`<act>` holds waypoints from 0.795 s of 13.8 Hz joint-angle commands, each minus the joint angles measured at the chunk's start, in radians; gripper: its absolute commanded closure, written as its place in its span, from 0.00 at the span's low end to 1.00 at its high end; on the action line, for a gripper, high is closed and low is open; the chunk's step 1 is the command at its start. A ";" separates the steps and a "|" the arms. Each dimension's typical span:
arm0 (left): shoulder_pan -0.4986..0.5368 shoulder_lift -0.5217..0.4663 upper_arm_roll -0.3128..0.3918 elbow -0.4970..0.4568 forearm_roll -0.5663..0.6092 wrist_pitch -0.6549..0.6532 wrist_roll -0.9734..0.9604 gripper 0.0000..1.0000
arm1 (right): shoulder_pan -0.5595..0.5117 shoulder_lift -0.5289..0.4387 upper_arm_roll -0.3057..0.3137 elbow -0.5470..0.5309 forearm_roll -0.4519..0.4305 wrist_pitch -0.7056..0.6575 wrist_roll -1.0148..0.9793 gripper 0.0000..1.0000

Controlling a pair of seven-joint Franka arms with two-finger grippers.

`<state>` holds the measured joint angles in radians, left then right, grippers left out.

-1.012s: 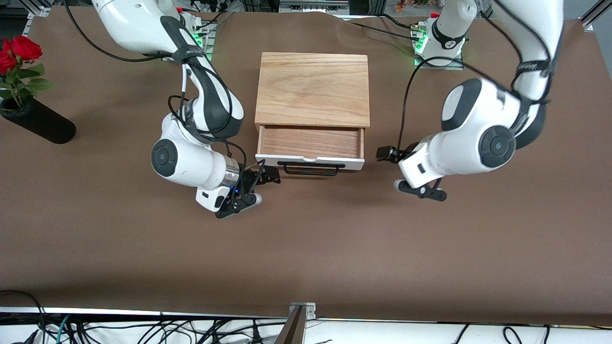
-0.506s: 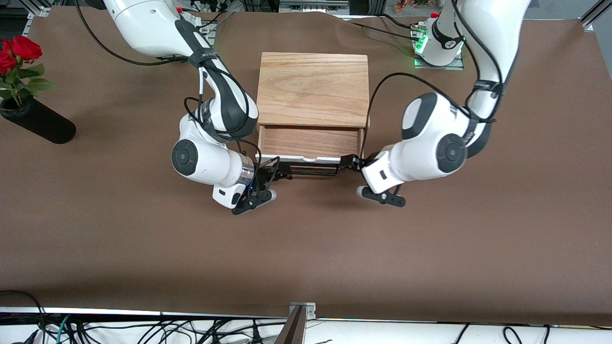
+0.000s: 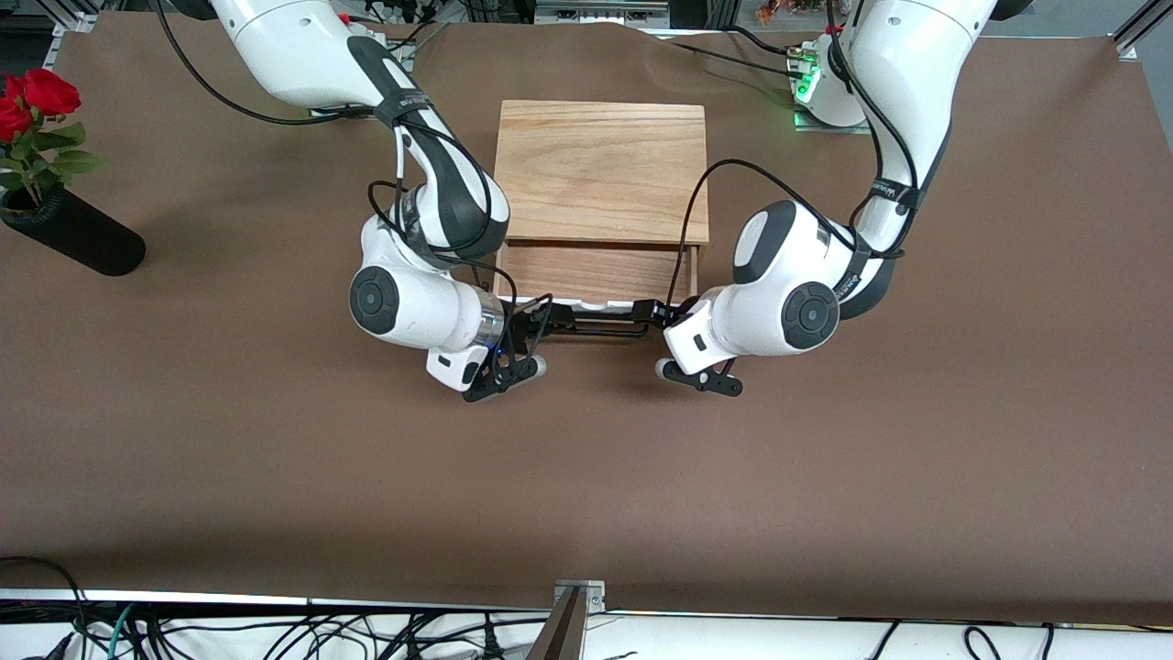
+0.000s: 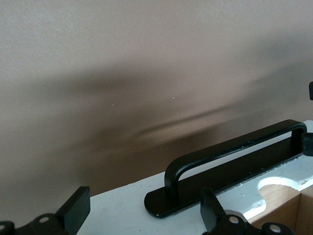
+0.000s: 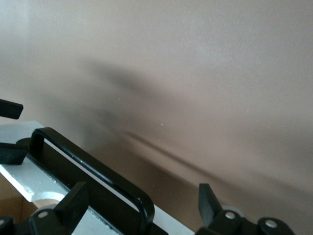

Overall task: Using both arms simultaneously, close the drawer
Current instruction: 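Push the white drawer front into the box with both grippers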

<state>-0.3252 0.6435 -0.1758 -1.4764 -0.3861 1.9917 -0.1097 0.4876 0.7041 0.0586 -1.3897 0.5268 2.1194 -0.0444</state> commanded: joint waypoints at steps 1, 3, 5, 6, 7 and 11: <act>-0.020 0.013 0.006 0.007 -0.025 -0.016 0.016 0.00 | -0.003 0.012 0.001 0.020 0.016 -0.048 0.011 0.00; -0.020 0.013 0.006 0.001 -0.025 -0.025 0.018 0.00 | -0.004 0.011 0.000 0.020 0.016 -0.075 0.011 0.00; -0.020 0.013 0.006 0.001 -0.025 -0.040 0.010 0.00 | -0.006 0.011 0.001 0.020 0.018 -0.091 0.012 0.00; -0.020 0.013 0.006 0.001 -0.025 -0.057 0.008 0.00 | -0.006 0.011 0.000 0.020 0.018 -0.105 0.014 0.00; -0.020 0.013 -0.001 0.001 -0.025 -0.079 0.008 0.00 | -0.004 0.011 0.000 0.018 0.018 -0.119 0.018 0.00; -0.018 0.013 -0.001 0.002 -0.025 -0.165 0.009 0.00 | -0.003 0.011 0.001 0.018 0.018 -0.170 0.018 0.00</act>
<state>-0.3293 0.6492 -0.1803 -1.4755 -0.3884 1.8983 -0.1099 0.4863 0.7069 0.0562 -1.3896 0.5282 1.9826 -0.0389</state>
